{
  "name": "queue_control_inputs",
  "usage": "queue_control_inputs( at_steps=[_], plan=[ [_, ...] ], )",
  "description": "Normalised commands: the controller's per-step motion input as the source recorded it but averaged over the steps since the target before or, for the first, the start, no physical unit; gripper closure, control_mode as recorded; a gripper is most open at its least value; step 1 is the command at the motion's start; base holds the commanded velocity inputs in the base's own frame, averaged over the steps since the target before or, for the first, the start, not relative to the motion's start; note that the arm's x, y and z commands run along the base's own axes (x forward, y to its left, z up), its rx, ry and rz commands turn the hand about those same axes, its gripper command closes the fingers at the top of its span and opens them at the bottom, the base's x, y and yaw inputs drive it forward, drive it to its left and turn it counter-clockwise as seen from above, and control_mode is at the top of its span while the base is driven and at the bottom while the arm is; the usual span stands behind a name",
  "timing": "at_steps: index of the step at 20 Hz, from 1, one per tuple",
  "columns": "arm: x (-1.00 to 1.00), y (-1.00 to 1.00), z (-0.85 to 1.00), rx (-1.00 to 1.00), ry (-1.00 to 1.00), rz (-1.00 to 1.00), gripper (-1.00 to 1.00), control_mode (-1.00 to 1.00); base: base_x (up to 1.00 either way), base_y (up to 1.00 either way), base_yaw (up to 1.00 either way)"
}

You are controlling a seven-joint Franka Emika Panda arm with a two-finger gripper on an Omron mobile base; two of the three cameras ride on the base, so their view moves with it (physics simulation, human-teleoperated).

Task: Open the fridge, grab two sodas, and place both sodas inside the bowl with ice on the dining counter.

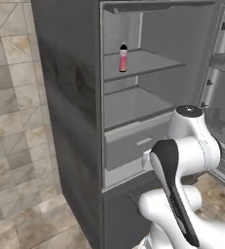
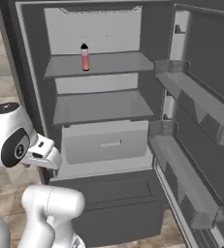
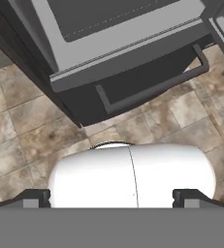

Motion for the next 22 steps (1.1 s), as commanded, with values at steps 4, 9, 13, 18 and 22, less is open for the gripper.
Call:
queue_control_inputs(
  at_steps=[4, 9, 13, 18, 22],
  plan=[
    [0.0, 0.0, 0.0, 0.0, 0.0, 0.0, -1.0, 1.0, 0.4, -0.36, 0.2],
    [0.0, 0.0, 0.0, 0.0, 0.0, 0.0, -1.0, 1.0, 0.55, -0.2, 0.2],
    [0.0, 0.0, 0.0, 0.0, 0.0, 0.0, -1.0, 1.0, 0.59, -0.17, 0.23],
    [0.0, 0.0, 0.0, 0.0, 0.0, 0.0, -1.0, 1.0, 0.42, -0.32, 0.24],
    [0.0, 0.0, 0.0, 0.0, 0.0, 0.0, -1.0, 1.0, 0.41, -0.36, 0.24]
  ],
)
